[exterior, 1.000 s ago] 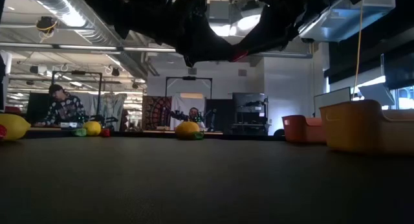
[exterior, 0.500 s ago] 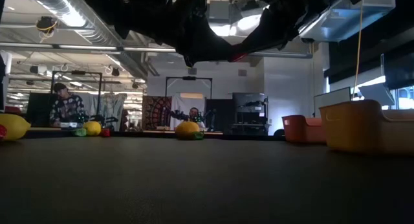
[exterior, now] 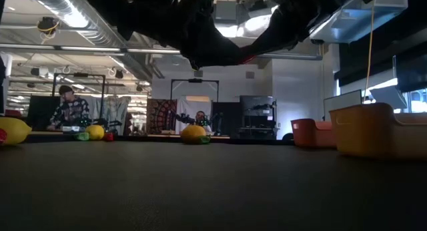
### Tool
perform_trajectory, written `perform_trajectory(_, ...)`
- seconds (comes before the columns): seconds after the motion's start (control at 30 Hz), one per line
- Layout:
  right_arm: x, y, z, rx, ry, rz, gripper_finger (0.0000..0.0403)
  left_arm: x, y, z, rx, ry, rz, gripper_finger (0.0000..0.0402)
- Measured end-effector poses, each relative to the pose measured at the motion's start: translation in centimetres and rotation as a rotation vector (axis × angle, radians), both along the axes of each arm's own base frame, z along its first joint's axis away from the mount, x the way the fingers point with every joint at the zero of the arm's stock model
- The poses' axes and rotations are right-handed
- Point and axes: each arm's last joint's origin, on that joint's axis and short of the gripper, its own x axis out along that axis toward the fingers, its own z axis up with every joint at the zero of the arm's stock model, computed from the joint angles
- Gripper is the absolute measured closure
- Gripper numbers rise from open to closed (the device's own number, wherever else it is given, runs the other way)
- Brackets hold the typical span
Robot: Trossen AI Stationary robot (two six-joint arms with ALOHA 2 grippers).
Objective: Sort produce into baskets
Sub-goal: Put the middle right red chili pepper into the yellow bin
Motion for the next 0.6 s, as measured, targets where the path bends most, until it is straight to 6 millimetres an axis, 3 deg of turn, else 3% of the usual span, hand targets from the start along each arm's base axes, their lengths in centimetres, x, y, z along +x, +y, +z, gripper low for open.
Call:
perform_trajectory(0.3, -3.8, -0.5, 1.7, 0.039, 0.104, -0.031, 0.0397, -0.4, 0.0, -0.9, -0.008, 0.103, 0.002, 0.0215)
perform_trajectory(0.6, -8.8, -1.0, 2.3, 0.206, 0.282, -0.139, 0.0398, -0.4, 0.0, -1.0, -0.009, 0.109, 0.003, 0.0215)
